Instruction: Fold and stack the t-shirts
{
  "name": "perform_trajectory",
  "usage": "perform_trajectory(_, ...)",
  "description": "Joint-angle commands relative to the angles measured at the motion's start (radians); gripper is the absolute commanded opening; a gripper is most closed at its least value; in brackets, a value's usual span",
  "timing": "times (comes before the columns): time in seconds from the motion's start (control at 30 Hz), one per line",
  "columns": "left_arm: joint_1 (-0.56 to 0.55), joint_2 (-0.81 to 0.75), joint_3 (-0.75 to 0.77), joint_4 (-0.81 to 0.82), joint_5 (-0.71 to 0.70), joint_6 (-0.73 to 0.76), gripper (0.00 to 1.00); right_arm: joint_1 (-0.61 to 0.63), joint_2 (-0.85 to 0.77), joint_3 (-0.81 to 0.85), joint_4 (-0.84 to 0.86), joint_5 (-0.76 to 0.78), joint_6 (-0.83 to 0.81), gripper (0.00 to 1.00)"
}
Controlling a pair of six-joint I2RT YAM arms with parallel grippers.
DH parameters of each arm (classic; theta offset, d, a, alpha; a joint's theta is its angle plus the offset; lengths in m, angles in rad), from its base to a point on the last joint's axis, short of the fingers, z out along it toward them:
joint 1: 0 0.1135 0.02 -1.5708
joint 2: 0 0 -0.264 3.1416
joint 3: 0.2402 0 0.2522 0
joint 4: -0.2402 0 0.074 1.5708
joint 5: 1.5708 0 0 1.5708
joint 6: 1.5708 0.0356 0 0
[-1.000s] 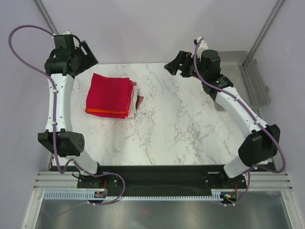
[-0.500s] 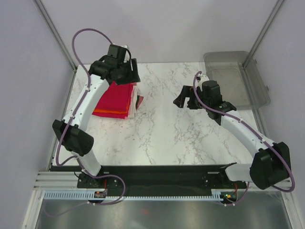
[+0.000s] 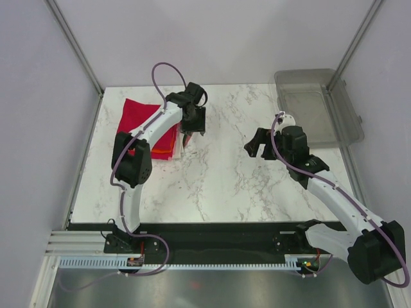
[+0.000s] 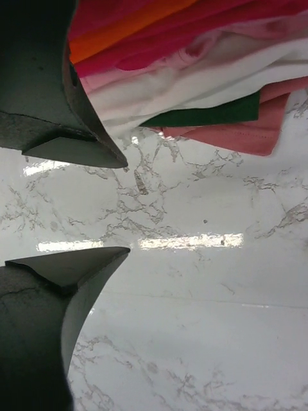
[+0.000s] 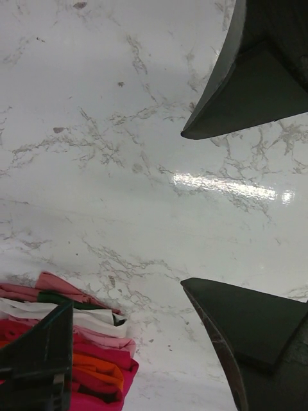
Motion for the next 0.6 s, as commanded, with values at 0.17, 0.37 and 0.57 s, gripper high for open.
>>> perform_trajectory(0.17, 0.005, 0.100, -0.028, 0.101, -0.050, 0.035, 0.58, -0.002, -0.075, -0.034, 0.049, 0.039, 0.008, 0.96)
perform_trajectory(0.37, 0.022, 0.153, -0.032, 0.130, -0.053, 0.041, 0.57, -0.002, -0.103, -0.055, 0.051, 0.038, 0.013, 0.96)
perform_trajectory(0.57, 0.067, 0.182, -0.073, 0.154, -0.048, 0.047, 0.56, -0.002, -0.135, -0.075, 0.044, 0.051, 0.015, 0.96)
